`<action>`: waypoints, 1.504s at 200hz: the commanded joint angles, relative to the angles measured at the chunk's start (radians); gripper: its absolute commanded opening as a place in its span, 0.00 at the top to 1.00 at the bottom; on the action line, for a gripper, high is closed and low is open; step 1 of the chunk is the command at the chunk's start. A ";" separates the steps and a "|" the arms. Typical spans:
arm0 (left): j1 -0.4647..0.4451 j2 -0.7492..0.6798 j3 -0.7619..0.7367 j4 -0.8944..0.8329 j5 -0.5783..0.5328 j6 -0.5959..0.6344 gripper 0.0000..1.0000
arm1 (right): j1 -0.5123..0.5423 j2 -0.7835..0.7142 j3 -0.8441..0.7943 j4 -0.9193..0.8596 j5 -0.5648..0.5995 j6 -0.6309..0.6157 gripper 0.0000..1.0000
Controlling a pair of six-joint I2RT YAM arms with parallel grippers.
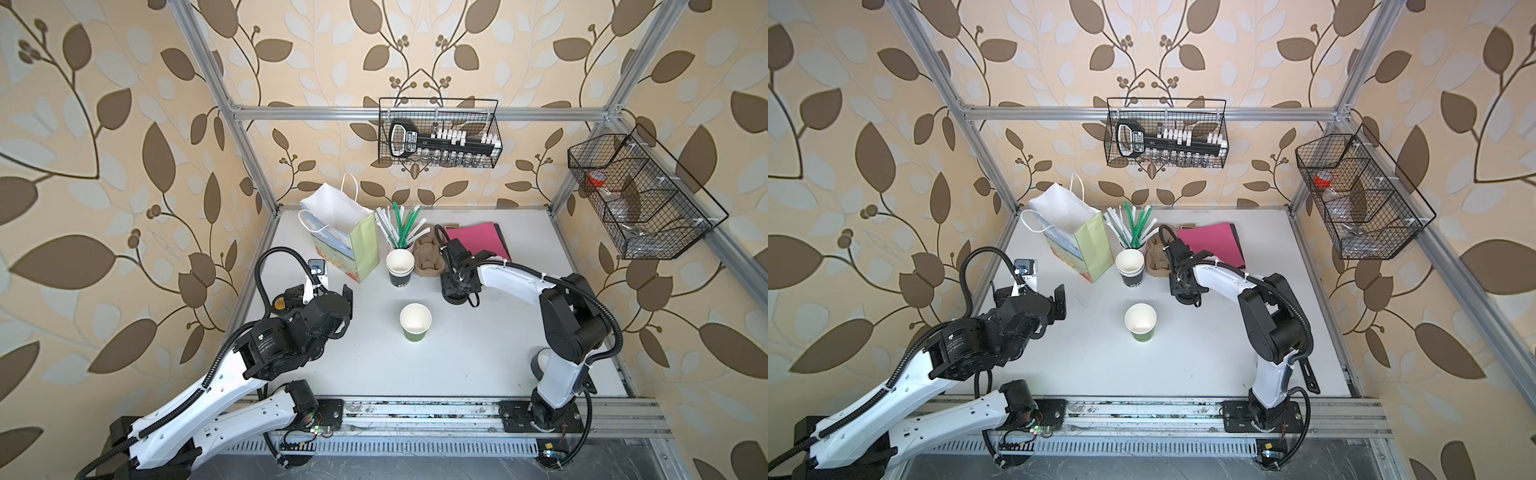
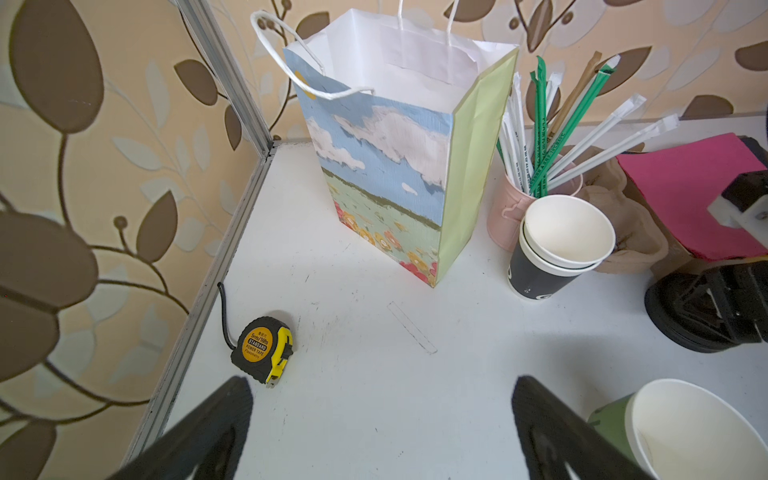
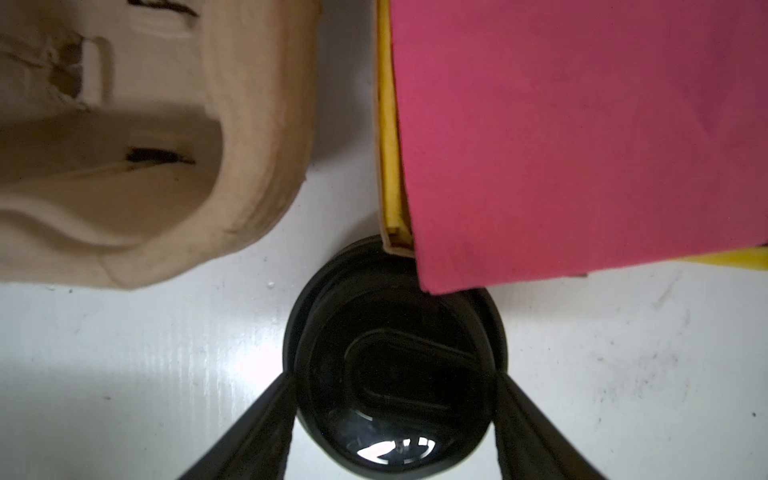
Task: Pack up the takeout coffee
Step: 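Lower the right gripper onto the black lid and close it on the lid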
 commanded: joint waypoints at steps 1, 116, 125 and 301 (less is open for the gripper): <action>-0.003 -0.011 -0.007 0.006 -0.044 -0.004 0.01 | 0.008 0.011 -0.008 -0.010 0.005 0.001 0.31; 0.000 -0.019 -0.010 0.008 -0.045 -0.004 0.01 | 0.024 -0.111 -0.066 0.002 -0.028 -0.001 0.26; 0.000 -0.019 -0.009 0.008 -0.046 -0.004 0.01 | 0.031 -0.107 -0.064 -0.001 -0.019 -0.001 0.23; 0.003 -0.039 -0.013 0.012 -0.043 -0.001 0.01 | 0.077 0.017 -0.017 0.011 0.095 -0.019 0.20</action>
